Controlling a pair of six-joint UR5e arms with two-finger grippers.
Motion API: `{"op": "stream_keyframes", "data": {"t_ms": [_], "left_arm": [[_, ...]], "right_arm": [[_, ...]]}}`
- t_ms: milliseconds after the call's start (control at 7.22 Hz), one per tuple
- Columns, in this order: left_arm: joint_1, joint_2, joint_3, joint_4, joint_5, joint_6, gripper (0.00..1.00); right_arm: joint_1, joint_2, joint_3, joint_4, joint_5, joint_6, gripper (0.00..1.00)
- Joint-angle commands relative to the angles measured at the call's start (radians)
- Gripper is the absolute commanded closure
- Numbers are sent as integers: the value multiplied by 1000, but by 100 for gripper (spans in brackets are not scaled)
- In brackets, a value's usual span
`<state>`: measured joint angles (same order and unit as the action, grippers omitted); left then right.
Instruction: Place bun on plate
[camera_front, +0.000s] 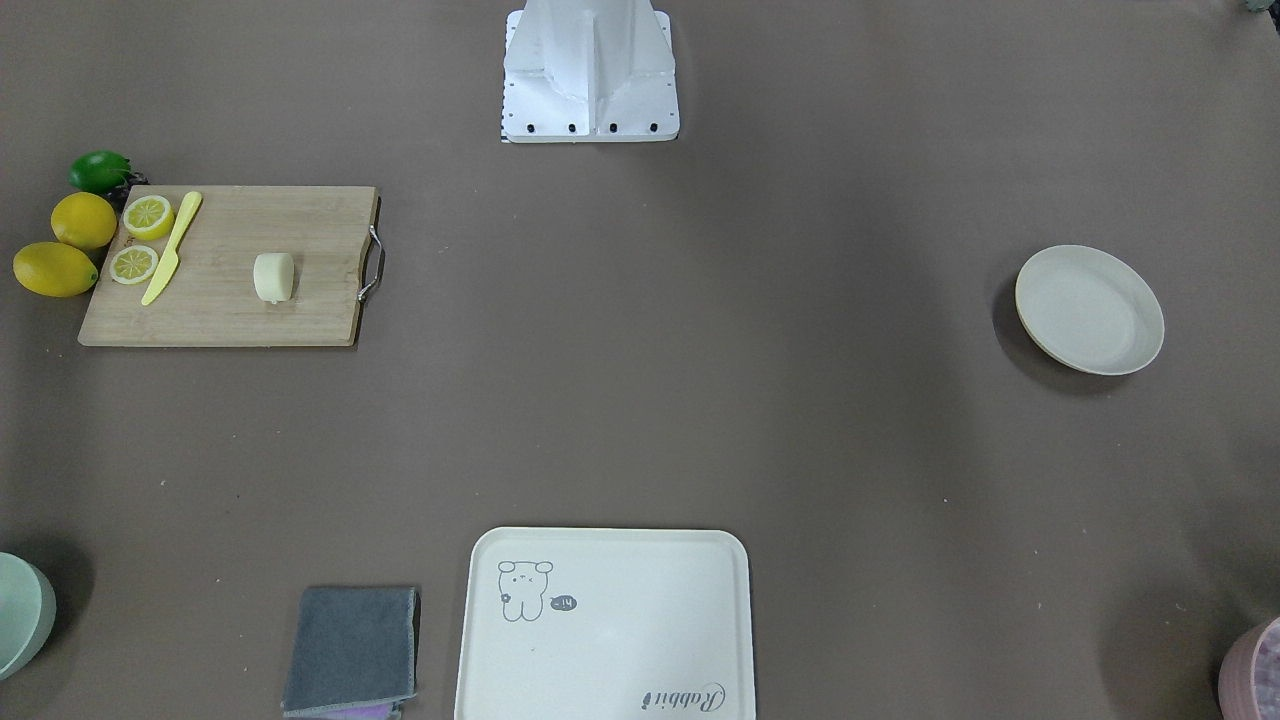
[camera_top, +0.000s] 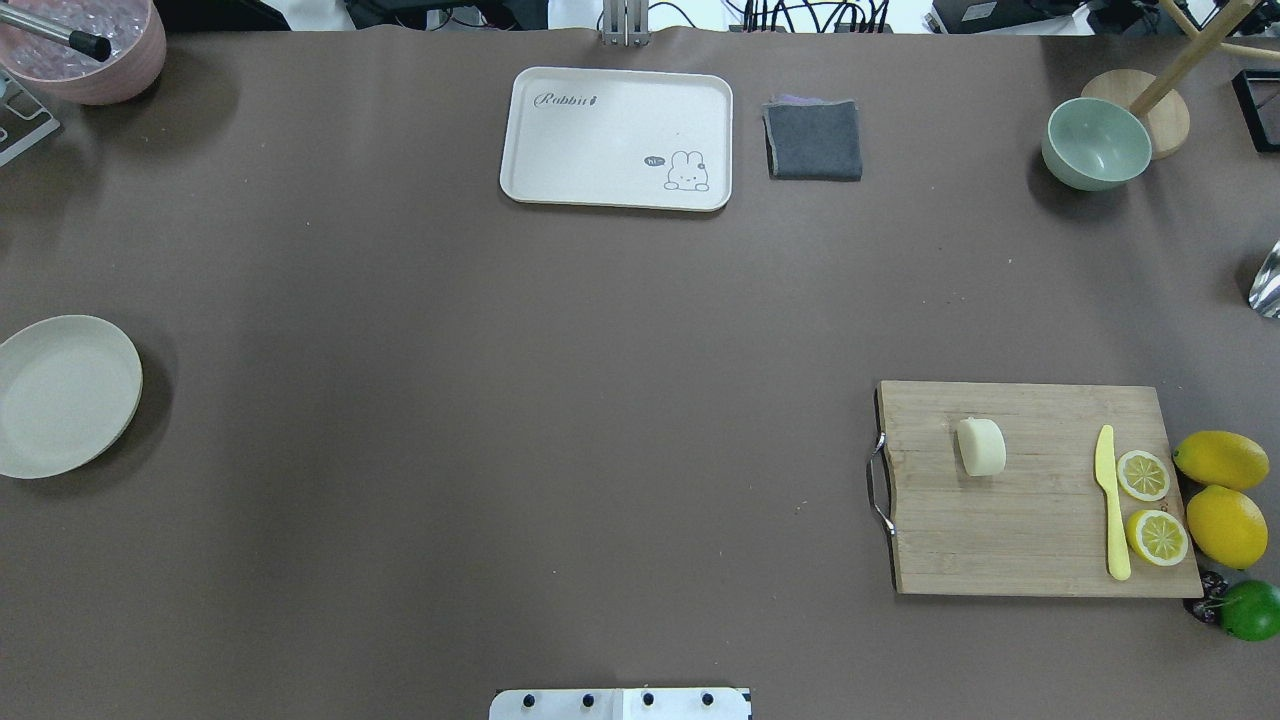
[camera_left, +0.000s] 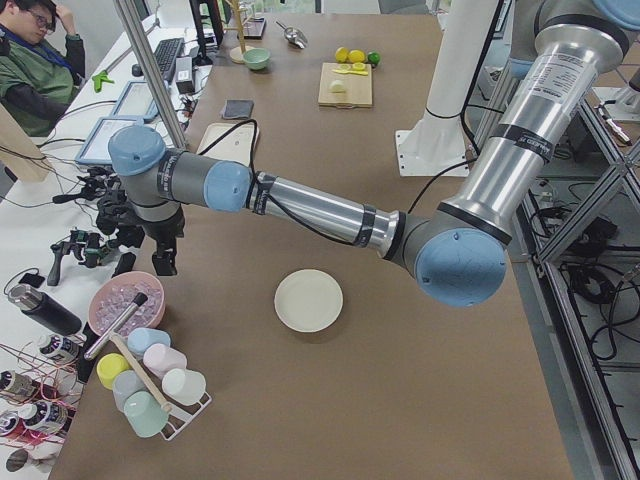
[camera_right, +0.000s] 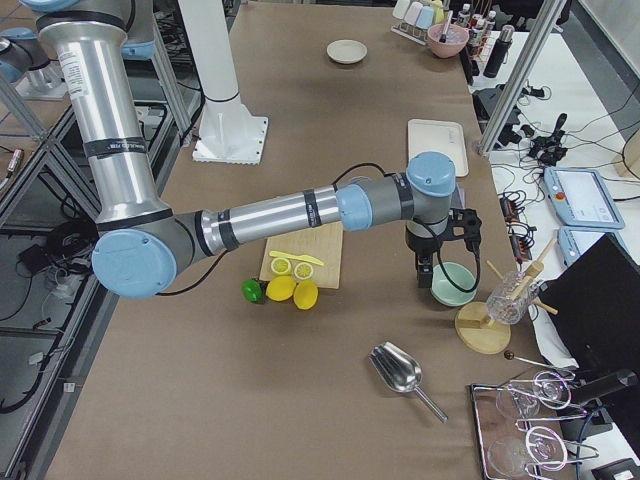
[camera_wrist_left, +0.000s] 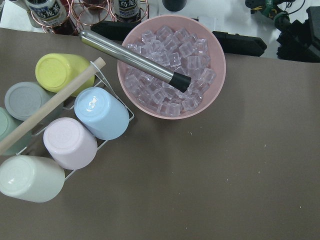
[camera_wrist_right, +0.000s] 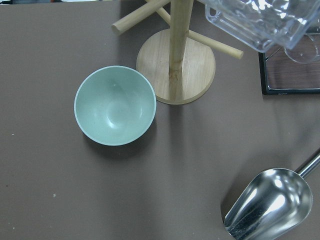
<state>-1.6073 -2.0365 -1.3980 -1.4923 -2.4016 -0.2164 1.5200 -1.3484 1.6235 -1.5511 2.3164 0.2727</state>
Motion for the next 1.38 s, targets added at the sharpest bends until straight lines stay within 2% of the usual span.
{"op": "stream_keyframes", "data": {"t_ms": [0, 277, 554, 692, 1108, 1246], "left_arm": [[9, 34, -9, -25, -5, 5, 3], [24, 54, -1, -75, -7, 8, 3], [61, 145, -9, -193, -8, 45, 4], [66, 165, -9, -210, -48, 58, 8], [179, 249, 10, -291, -47, 143, 12], [182, 277, 5, -302, -51, 146, 12]], "right_arm": [[2, 5, 6, -13, 42, 9, 0], [6, -3, 12, -21, 46, 9, 0], [6, 3, 12, -21, 44, 10, 0], [6, 8, 12, -21, 44, 10, 0], [6, 8, 29, -21, 44, 11, 0], [6, 11, 29, -20, 41, 11, 0]]}}
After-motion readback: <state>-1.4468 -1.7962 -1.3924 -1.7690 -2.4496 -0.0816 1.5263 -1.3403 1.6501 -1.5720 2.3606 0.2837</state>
